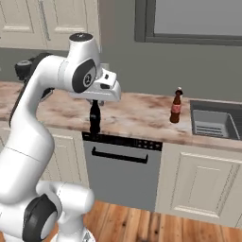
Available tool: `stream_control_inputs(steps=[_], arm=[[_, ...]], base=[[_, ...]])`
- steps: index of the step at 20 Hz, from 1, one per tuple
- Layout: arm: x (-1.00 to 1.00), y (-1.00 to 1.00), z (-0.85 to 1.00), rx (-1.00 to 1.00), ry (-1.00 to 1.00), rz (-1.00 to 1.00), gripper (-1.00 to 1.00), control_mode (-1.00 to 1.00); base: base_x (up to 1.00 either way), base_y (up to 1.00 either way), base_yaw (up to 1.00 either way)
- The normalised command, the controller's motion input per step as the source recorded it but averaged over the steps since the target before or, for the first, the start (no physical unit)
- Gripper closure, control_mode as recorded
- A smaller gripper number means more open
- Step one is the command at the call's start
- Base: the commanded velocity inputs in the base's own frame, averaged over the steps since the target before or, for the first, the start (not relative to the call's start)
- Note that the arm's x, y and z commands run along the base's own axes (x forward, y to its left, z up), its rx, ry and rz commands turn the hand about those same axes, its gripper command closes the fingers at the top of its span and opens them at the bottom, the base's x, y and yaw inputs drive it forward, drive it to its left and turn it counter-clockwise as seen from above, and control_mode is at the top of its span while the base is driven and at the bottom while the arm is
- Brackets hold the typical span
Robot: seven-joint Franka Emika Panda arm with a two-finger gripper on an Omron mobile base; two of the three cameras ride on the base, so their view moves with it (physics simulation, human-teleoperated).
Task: Place the large bottle from the dining counter next to the other large bottle outside the sink, and place the small bottle from the dining counter next to the other small bottle inside the sink.
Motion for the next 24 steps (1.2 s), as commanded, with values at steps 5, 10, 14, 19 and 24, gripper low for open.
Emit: stream_control_inputs(steps=[5, 10, 14, 19, 24], arm=[[0.0, 0.0, 0.0, 0.0, 0.0, 0.0, 1.0, 1.0], [0.0, 0.0, 0.0, 0.0, 0.0, 0.0, 1.0, 1.0], [0.0, 0.0, 0.0, 0.0, 0.0, 0.0, 1.0, 1.0], [0.0, 0.0, 0.0, 0.0, 0.0, 0.0, 1.0, 1.0], [0.0, 0.0, 0.0, 0.0, 0.0, 0.0, 1.0, 1.0]], base=[[0.64, -0.79, -0.03], [0.54, -0.78, -0.03], [0.14, -0.79, -0.03], [-0.05, -0.81, -0.03], [-0.06, -0.79, -0.03]])
